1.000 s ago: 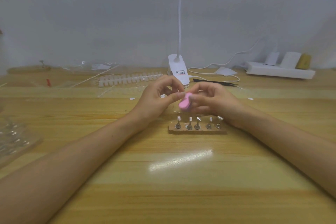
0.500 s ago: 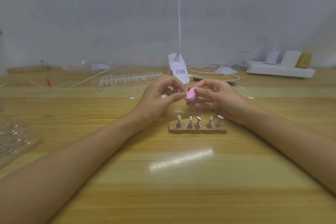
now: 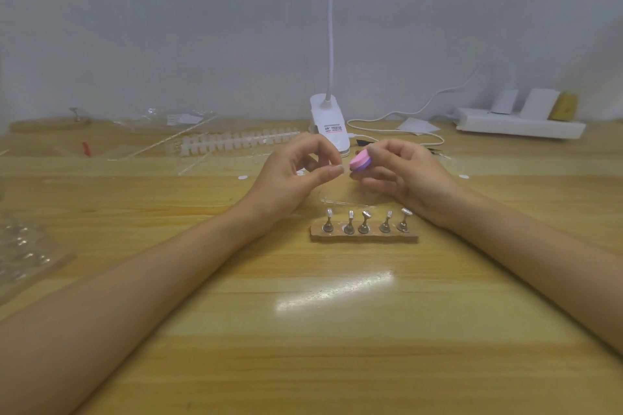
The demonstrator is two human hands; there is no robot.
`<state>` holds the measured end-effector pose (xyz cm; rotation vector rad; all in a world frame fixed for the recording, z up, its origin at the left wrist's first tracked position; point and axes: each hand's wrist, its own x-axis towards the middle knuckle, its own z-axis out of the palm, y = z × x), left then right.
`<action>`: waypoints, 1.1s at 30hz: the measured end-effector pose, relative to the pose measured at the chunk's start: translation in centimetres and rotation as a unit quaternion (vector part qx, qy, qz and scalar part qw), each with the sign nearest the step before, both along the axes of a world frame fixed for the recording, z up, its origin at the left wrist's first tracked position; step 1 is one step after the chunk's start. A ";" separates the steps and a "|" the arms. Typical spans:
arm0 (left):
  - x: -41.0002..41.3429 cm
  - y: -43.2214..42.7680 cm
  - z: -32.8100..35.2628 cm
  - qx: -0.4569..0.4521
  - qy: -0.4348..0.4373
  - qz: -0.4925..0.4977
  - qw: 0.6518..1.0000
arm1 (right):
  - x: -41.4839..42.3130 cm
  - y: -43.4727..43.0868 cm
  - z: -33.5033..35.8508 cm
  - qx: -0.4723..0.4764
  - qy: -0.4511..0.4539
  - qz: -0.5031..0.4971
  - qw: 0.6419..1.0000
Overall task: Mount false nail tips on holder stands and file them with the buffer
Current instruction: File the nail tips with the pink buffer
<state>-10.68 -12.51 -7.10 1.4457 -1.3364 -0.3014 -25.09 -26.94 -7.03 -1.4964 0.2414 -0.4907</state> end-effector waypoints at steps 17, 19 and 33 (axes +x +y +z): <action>0.2 -0.1 -0.2 -0.001 0.015 -0.006 1.000 | 0.1 0.4 -0.1 -0.067 0.036 0.040 0.996; 0.2 -0.1 -0.1 -0.001 0.014 -0.010 1.000 | 0.2 0.4 -0.1 -0.047 0.020 0.016 0.999; 0.5 -0.2 -0.3 0.003 0.052 -0.009 0.999 | 0.0 0.4 -0.2 -0.071 0.028 0.050 0.996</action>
